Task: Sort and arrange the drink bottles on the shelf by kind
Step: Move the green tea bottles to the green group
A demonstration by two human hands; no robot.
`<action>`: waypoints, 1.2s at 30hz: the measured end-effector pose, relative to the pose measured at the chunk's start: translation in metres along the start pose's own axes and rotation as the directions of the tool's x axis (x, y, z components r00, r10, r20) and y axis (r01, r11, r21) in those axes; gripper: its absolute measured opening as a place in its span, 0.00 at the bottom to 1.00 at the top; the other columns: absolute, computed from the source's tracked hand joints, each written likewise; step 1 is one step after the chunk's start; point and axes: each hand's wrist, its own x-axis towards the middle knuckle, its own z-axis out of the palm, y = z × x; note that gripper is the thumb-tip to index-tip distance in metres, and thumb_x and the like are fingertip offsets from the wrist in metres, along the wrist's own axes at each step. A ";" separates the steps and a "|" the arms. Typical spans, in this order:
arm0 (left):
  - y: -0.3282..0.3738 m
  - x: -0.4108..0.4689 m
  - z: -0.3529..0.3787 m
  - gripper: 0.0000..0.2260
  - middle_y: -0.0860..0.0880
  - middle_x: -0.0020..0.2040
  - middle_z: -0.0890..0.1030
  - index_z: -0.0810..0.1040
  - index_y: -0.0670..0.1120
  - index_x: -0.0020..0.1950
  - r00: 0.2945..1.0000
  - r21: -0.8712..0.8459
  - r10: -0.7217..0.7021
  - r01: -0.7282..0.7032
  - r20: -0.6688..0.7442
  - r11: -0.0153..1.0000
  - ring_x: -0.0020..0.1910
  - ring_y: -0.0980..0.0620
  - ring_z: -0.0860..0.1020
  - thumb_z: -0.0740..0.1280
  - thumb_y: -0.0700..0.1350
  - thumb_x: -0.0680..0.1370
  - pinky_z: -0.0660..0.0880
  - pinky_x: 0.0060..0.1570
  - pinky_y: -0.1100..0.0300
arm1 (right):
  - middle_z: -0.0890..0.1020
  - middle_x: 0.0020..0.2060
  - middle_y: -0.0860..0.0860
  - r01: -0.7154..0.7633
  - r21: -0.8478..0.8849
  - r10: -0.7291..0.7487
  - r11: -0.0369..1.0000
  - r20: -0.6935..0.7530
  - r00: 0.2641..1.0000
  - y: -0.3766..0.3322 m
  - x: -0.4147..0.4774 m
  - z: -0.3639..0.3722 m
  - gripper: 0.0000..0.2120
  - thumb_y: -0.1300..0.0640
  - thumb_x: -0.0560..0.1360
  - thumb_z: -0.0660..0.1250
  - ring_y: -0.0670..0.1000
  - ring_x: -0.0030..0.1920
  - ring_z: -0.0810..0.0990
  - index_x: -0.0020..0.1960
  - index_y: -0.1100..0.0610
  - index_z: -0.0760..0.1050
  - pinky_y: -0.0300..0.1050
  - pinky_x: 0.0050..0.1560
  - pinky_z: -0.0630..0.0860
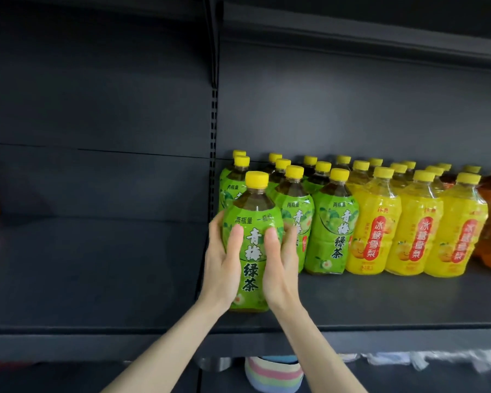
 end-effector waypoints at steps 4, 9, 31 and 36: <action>-0.001 0.008 -0.008 0.22 0.60 0.48 0.80 0.67 0.51 0.63 0.997 0.072 0.014 -0.009 -0.080 0.997 0.48 0.66 0.79 0.71 0.49 0.73 0.73 0.44 0.72 | 0.69 0.58 0.44 0.039 -0.188 -0.036 0.981 0.018 0.999 0.006 0.005 0.001 0.33 0.31 0.68 0.53 0.38 0.62 0.66 0.63 0.51 0.71 0.36 0.65 0.64; -0.014 0.027 -0.012 0.30 0.57 0.50 0.81 0.70 0.53 0.61 0.994 0.120 -0.012 0.025 -0.106 0.993 0.48 0.65 0.79 0.75 0.59 0.62 0.73 0.43 0.73 | 0.66 0.67 0.48 0.230 -0.486 -0.315 0.843 -0.100 0.944 0.004 0.033 -0.021 0.34 0.34 0.71 0.57 0.46 0.65 0.60 0.70 0.53 0.67 0.45 0.65 0.61; -0.040 0.063 0.002 0.35 0.58 0.52 0.80 0.66 0.55 0.68 0.989 0.250 -0.044 0.079 -0.142 0.965 0.54 0.56 0.78 0.68 0.66 0.64 0.75 0.57 0.52 | 0.66 0.74 0.52 0.281 -0.806 -0.403 0.520 0.058 0.913 0.031 0.069 -0.040 0.31 0.40 0.76 0.56 0.57 0.73 0.65 0.75 0.53 0.61 0.53 0.72 0.47; -0.024 0.062 -0.013 0.36 0.56 0.55 0.80 0.64 0.57 0.69 0.989 0.392 -0.148 0.133 0.007 0.910 0.55 0.53 0.78 0.66 0.69 0.65 0.76 0.57 0.49 | 0.56 0.77 0.52 0.265 -0.812 -0.279 0.519 0.132 0.951 0.015 0.065 -0.043 0.34 0.45 0.77 0.64 0.56 0.77 0.54 0.77 0.53 0.54 0.53 0.74 0.43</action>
